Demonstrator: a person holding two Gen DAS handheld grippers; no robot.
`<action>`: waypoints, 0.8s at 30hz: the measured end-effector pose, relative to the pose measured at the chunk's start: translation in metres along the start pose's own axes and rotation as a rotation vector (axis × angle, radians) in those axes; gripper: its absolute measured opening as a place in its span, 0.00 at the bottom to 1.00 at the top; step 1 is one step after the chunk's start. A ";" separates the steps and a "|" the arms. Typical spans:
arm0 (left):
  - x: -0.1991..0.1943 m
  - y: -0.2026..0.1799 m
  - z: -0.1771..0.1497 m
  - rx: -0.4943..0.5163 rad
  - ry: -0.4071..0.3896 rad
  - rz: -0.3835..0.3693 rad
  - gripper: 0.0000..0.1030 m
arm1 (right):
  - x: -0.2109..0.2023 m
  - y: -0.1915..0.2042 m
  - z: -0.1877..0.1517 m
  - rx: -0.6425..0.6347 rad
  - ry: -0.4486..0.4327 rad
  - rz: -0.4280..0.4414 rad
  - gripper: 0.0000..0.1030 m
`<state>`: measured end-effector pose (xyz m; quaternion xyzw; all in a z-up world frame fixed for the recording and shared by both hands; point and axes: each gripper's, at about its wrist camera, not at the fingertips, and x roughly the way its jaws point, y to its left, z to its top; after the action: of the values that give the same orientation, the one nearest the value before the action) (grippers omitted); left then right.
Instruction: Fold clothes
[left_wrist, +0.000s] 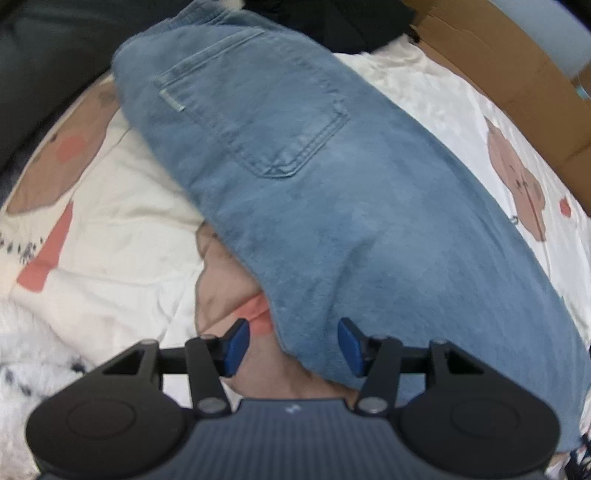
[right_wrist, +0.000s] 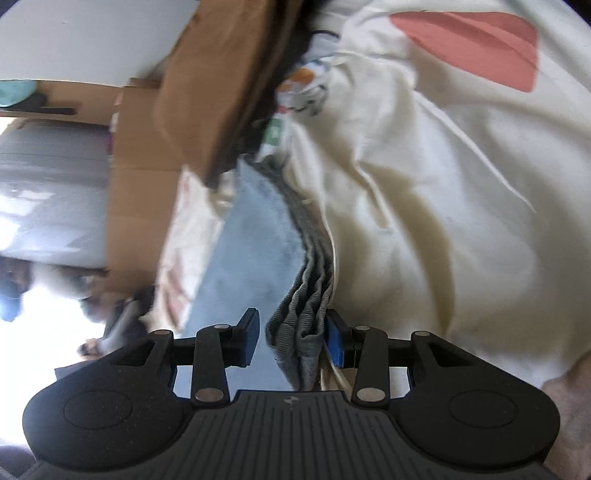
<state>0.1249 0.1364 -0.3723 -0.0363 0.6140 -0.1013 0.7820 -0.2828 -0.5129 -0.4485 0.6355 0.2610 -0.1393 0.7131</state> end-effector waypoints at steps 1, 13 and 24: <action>-0.001 -0.004 0.001 0.010 0.002 -0.001 0.54 | 0.000 0.000 0.003 0.004 0.017 0.023 0.39; -0.010 -0.035 0.003 0.129 0.013 0.035 0.54 | -0.001 0.015 0.019 0.002 0.103 0.009 0.39; -0.012 -0.019 -0.003 0.115 0.025 0.080 0.54 | 0.007 0.013 0.018 -0.001 0.167 -0.037 0.42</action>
<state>0.1169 0.1209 -0.3585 0.0347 0.6178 -0.1055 0.7785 -0.2662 -0.5270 -0.4405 0.6396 0.3315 -0.0986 0.6865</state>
